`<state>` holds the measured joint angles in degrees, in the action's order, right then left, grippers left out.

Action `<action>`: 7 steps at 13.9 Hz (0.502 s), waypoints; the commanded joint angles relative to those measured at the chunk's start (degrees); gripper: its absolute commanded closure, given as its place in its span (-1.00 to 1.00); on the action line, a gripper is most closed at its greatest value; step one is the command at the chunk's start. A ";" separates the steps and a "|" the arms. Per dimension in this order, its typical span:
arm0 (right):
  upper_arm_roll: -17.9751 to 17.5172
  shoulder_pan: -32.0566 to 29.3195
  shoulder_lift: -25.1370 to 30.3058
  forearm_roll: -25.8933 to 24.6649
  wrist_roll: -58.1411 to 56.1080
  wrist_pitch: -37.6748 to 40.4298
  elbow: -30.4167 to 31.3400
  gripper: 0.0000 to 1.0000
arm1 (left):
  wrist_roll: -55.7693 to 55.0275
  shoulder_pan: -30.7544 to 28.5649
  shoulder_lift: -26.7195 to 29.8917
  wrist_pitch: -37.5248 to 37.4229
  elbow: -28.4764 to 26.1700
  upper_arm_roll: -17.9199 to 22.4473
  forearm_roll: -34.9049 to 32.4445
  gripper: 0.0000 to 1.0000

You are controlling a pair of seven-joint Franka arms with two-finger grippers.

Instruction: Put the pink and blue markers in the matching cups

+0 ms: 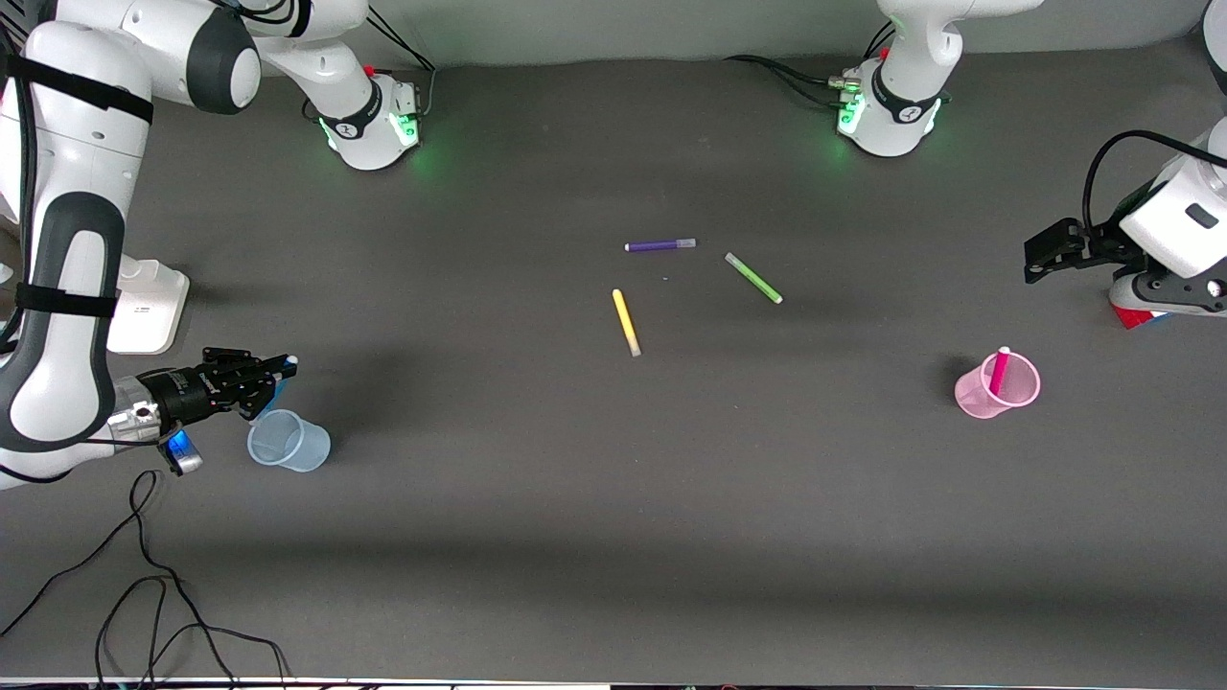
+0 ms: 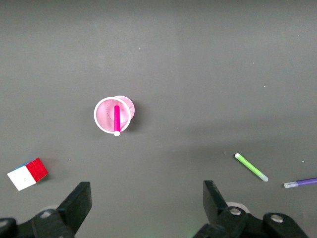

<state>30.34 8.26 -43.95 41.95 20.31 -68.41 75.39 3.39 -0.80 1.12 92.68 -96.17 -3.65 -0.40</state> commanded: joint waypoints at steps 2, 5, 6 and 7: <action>-0.37 -1.84 -4.64 3.04 -1.24 1.61 -4.90 1.00 | 0.65 0.44 0.38 0.22 0.46 0.31 0.57 -1.00; -1.86 -3.16 -5.70 3.40 -3.61 1.61 -4.99 1.00 | 0.65 0.44 0.38 0.22 0.55 0.31 0.57 -1.00; -1.86 -3.25 -5.97 3.49 -3.61 1.35 -5.34 1.00 | 0.65 0.44 0.38 0.30 0.55 0.40 0.57 -1.00; -1.86 -3.25 -6.84 3.49 -3.61 1.18 -6.21 1.00 | 0.65 0.44 0.38 0.13 0.55 0.31 0.57 -1.00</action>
<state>28.79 6.01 -48.71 43.96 17.55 -68.43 72.69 3.41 -0.80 1.12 92.81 -96.09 -3.66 -0.39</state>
